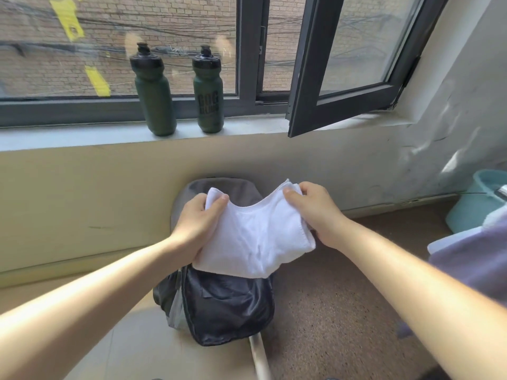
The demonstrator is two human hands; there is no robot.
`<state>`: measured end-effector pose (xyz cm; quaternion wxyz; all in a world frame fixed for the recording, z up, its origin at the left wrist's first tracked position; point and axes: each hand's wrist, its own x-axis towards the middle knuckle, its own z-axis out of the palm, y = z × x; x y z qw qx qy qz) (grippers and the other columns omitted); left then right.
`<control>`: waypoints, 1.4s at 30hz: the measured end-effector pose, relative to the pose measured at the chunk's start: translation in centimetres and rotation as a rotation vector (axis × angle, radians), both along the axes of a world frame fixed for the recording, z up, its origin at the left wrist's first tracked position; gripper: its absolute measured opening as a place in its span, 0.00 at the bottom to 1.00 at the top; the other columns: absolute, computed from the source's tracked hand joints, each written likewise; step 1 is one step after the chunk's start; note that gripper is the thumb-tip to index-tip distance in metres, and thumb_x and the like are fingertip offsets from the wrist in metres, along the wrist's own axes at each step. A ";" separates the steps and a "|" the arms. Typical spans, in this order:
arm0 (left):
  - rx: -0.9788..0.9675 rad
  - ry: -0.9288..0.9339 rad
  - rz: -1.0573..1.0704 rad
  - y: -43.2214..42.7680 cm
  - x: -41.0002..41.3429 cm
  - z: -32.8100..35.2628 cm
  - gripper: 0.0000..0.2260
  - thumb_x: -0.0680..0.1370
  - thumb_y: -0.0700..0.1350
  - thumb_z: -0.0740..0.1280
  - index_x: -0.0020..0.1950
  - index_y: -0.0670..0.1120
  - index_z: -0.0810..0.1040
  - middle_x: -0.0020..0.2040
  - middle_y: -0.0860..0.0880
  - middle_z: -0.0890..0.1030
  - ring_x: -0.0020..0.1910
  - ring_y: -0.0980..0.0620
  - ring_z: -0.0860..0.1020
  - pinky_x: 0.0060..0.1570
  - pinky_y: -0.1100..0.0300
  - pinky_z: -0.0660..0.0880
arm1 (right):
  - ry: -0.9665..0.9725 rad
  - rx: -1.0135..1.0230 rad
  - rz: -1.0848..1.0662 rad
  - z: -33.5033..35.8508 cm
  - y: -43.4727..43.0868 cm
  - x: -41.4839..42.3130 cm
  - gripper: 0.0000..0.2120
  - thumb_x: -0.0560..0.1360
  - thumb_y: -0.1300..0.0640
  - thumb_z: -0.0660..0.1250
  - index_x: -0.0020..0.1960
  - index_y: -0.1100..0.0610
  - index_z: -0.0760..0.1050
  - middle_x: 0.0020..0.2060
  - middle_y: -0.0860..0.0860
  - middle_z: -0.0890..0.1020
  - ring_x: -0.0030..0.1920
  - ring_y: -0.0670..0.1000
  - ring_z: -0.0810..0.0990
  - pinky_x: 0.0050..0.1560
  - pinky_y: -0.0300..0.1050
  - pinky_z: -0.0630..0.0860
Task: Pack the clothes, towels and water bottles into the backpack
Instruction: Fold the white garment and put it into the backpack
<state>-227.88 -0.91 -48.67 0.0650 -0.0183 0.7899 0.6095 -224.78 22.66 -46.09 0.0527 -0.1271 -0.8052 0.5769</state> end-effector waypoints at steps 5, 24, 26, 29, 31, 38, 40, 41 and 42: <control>0.157 -0.046 -0.191 2.1 2.0 1.0 0.17 0.81 0.54 0.68 0.59 0.40 0.77 0.52 0.42 0.85 0.50 0.48 0.86 0.44 0.52 0.83 | -0.023 -0.126 0.132 0.6 -4.0 1.2 0.12 0.82 0.51 0.64 0.42 0.55 0.72 0.38 0.52 0.81 0.38 0.53 0.81 0.40 0.51 0.78; 0.162 0.134 0.032 0.7 0.9 1.8 0.06 0.77 0.44 0.72 0.53 0.48 0.83 0.47 0.51 0.84 0.46 0.53 0.82 0.48 0.62 0.77 | -0.159 -0.305 0.451 1.0 -0.8 1.5 0.18 0.81 0.60 0.68 0.69 0.57 0.75 0.63 0.58 0.82 0.63 0.58 0.82 0.67 0.59 0.76; 0.164 0.051 -0.014 0.0 0.5 1.2 0.27 0.68 0.57 0.76 0.64 0.50 0.78 0.57 0.52 0.83 0.57 0.54 0.81 0.59 0.57 0.75 | -0.170 -0.432 0.465 1.1 -0.2 1.4 0.19 0.82 0.59 0.65 0.72 0.58 0.73 0.67 0.59 0.80 0.67 0.60 0.79 0.70 0.61 0.73; 0.313 -0.195 -0.421 -0.9 0.6 1.0 0.36 0.71 0.65 0.74 0.74 0.50 0.74 0.69 0.49 0.81 0.68 0.49 0.79 0.71 0.46 0.71 | -0.164 -0.575 0.433 1.2 0.2 1.3 0.20 0.82 0.59 0.63 0.73 0.60 0.72 0.69 0.60 0.77 0.68 0.61 0.77 0.70 0.59 0.73; 0.313 -0.214 -0.574 -0.7 1.4 0.9 0.26 0.76 0.57 0.72 0.71 0.47 0.77 0.66 0.46 0.83 0.66 0.45 0.81 0.70 0.43 0.72 | -0.160 -0.605 0.394 1.1 0.1 1.2 0.19 0.82 0.59 0.64 0.73 0.61 0.72 0.68 0.60 0.78 0.67 0.61 0.78 0.69 0.58 0.75; 0.047 0.019 -0.276 0.8 2.1 0.6 0.18 0.70 0.50 0.79 0.58 0.52 0.81 0.52 0.52 0.87 0.53 0.52 0.86 0.58 0.49 0.82 | -0.154 -0.293 0.225 1.1 -0.8 1.6 0.18 0.73 0.56 0.77 0.62 0.58 0.80 0.54 0.54 0.87 0.53 0.54 0.86 0.45 0.47 0.82; -0.057 0.115 -0.179 0.9 2.0 0.4 0.18 0.69 0.50 0.81 0.54 0.52 0.79 0.48 0.53 0.86 0.49 0.54 0.84 0.49 0.55 0.81 | -0.149 -0.227 0.131 0.9 -1.1 1.6 0.16 0.72 0.56 0.79 0.56 0.60 0.81 0.50 0.55 0.88 0.49 0.53 0.87 0.40 0.47 0.83; -0.119 0.185 -0.152 1.0 2.1 0.4 0.18 0.68 0.50 0.81 0.52 0.53 0.78 0.47 0.54 0.85 0.48 0.55 0.83 0.47 0.57 0.79 | -0.154 -0.222 0.091 0.8 -1.3 1.6 0.14 0.72 0.56 0.79 0.53 0.60 0.80 0.49 0.55 0.88 0.48 0.52 0.88 0.39 0.46 0.83; -0.173 0.260 -0.146 1.0 2.1 0.4 0.18 0.67 0.50 0.80 0.52 0.54 0.76 0.47 0.56 0.84 0.47 0.58 0.82 0.46 0.58 0.78 | -0.161 -0.221 0.063 0.6 -1.6 1.5 0.13 0.72 0.55 0.78 0.51 0.59 0.80 0.48 0.55 0.88 0.46 0.52 0.88 0.38 0.46 0.83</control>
